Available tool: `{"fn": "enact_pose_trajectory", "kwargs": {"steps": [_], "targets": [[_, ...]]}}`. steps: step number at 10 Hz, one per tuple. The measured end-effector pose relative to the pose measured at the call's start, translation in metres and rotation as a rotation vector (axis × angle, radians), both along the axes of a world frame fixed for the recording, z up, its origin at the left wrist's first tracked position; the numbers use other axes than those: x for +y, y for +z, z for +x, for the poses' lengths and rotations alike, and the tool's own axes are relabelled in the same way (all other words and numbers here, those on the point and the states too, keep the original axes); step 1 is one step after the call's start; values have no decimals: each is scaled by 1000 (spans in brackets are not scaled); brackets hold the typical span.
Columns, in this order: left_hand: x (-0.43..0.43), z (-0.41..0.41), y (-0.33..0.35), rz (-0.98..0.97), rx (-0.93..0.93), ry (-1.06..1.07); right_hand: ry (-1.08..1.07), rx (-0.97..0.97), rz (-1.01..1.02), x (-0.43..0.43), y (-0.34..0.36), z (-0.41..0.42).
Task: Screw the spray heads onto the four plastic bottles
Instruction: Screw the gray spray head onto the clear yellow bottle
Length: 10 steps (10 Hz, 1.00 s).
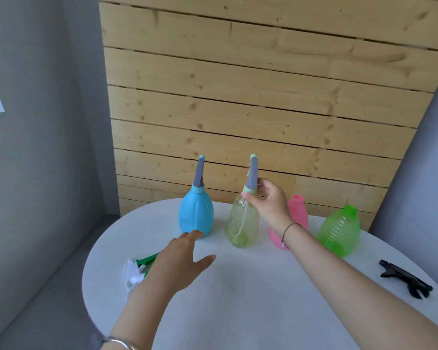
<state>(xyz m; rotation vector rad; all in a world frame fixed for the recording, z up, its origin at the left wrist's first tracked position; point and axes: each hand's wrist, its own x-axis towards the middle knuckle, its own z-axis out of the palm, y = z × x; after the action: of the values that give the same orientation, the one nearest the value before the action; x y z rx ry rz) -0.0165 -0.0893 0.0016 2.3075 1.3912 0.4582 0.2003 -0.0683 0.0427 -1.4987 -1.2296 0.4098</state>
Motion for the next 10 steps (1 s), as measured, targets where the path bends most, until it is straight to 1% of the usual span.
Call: {"fn": "enact_pose_trajectory", "kwargs": {"steps": [6,10], "targets": [[-3,4,3,-27,-6,-43,-33,21,27,5,-7,2],[-3,5,3,-25,-5,-50,-69,-21,29,12,-8,3]]}}
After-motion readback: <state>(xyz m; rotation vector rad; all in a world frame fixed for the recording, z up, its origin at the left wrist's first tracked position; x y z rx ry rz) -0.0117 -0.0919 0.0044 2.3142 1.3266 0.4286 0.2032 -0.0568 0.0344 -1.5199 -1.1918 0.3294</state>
